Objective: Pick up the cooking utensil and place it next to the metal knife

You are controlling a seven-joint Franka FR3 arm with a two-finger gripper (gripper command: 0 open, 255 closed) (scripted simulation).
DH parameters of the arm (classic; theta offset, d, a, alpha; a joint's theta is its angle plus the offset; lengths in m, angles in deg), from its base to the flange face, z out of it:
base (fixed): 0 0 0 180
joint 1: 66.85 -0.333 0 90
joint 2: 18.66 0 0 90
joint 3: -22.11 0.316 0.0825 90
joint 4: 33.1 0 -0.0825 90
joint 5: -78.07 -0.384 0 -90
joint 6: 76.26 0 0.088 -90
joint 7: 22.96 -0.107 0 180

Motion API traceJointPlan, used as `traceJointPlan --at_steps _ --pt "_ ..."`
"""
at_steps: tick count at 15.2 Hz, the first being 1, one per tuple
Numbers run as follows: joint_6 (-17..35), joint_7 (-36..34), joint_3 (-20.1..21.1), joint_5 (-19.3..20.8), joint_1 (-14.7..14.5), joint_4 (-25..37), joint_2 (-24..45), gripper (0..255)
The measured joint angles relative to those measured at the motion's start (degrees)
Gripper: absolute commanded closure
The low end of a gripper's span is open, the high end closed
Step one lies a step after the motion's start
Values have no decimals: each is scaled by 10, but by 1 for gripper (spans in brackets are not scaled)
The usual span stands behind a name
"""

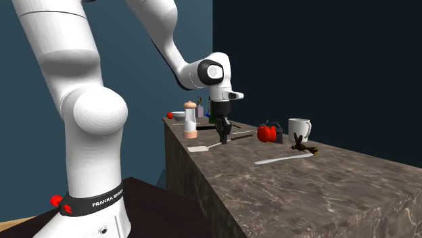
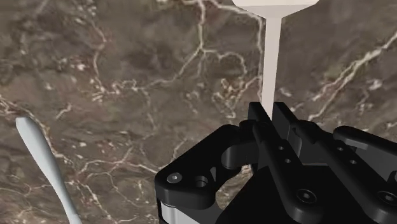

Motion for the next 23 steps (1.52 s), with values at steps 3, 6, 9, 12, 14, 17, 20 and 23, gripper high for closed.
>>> traceJointPlan --at_steps 3,6,9,12,14,17,20,23 --pt "-26 0 1 0 0 10 -16 255" --pt "-52 -1 2 0 0 22 -30 255" --pt "-78 0 3 1 0 32 -46 255" --pt "-104 1 4 1 1 45 -59 255" --pt "-115 -5 8 -1 -2 55 -60 255" --pt "-122 -42 36 -10 -20 75 -46 255" --pt "-118 -83 64 -18 -39 98 -17 255" --pt "-120 -123 90 -23 -55 132 17 255"
